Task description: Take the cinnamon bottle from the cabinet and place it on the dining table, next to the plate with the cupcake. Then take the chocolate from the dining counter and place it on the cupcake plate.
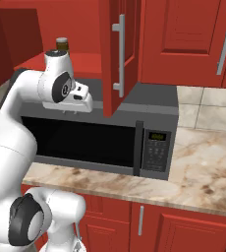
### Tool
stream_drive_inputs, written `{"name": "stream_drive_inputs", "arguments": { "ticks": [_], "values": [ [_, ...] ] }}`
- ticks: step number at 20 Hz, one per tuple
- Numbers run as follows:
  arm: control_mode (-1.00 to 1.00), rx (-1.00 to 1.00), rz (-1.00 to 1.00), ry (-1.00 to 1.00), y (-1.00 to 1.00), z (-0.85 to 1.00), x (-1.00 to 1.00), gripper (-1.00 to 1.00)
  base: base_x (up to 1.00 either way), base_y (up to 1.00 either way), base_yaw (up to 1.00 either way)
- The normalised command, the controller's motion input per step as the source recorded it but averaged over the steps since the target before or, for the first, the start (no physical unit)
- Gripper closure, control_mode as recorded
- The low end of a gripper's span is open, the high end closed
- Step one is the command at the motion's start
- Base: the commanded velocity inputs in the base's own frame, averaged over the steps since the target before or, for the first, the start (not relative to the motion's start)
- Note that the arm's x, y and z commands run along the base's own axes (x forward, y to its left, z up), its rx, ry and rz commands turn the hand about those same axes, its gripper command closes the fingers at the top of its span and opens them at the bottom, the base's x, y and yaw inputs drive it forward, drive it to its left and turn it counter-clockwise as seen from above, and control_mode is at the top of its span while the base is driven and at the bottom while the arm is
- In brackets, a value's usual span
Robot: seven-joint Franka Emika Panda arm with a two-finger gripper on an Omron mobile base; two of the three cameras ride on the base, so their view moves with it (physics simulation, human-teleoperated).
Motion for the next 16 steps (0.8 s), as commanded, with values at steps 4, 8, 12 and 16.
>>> {"name": "stream_drive_inputs", "arguments": {
  "ticks": [4, 8, 12, 16],
  "values": [
    [-1.0, -0.04, -0.02, -0.13, 0.23, -0.04, 0.02, -1.0, 0.0, 0.0, 0.0],
    [-1.0, -0.01, -0.03, -0.34, 0.64, 0.08, 0.26, -1.0, 0.0, 0.0, 0.0],
    [-1.0, 0.0, -0.04, -0.35, 0.84, 0.48, 0.3, -1.0, 0.0, 0.0, 0.0],
    [-1.0, 0.0, -0.09, -0.17, 0.69, 0.81, 0.36, -1.0, 0.0, 0.0, 0.0]
  ]
}}
